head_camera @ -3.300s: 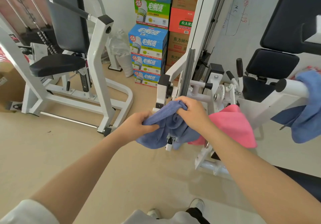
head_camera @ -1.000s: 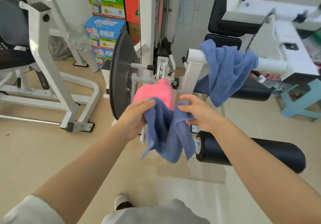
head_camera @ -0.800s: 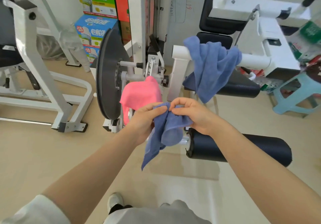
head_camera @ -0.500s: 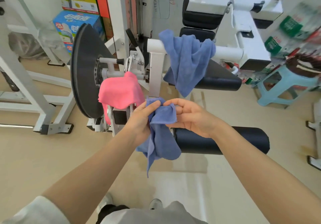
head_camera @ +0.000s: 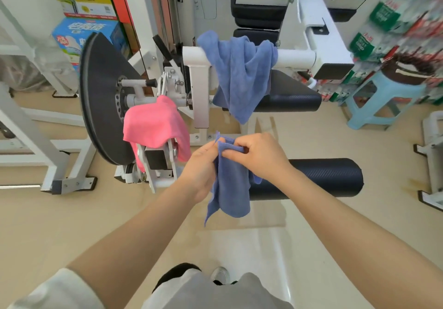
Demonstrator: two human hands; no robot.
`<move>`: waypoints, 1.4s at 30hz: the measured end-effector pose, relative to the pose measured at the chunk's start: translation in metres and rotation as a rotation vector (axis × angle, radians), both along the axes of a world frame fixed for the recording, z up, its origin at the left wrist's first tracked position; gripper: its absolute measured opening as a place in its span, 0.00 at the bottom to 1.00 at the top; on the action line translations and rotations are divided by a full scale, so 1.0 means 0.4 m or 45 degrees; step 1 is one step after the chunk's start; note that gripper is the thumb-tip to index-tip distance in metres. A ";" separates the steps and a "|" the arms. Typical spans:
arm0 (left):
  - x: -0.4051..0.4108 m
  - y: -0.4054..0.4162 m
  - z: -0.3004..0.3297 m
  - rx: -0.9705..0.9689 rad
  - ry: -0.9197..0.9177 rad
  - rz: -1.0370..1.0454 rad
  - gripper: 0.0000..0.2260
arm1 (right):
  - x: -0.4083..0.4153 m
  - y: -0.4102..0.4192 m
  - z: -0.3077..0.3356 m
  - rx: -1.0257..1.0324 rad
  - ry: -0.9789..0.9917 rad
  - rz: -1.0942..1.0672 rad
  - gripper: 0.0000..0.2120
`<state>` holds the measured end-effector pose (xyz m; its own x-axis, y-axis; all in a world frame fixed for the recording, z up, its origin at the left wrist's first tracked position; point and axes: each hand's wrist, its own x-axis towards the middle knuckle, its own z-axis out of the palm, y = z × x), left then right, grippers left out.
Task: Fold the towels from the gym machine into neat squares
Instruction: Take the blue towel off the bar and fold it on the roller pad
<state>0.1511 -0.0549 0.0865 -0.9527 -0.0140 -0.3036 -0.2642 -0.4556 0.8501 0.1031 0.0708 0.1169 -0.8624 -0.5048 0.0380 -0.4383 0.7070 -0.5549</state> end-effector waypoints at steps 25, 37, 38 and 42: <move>0.006 -0.214 0.083 -0.280 0.195 0.235 0.12 | 0.032 -0.013 -0.104 -0.244 -0.715 0.041 0.18; 0.007 -0.287 0.043 -0.272 0.006 0.289 0.13 | 0.053 0.055 -0.200 0.488 -0.414 -0.201 0.08; 0.004 -0.282 0.040 -0.354 0.005 0.258 0.13 | 0.050 0.072 -0.202 0.382 -0.379 -0.336 0.10; -0.004 -0.234 0.036 -0.479 0.043 0.143 0.11 | 0.017 0.153 -0.178 0.183 -0.180 -0.743 0.06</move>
<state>0.1494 -0.1484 0.1007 -0.9483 -0.2231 -0.2259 -0.1994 -0.1352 0.9706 0.1099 0.1321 0.0458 -0.9897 0.0599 -0.1302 0.1139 0.8802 -0.4607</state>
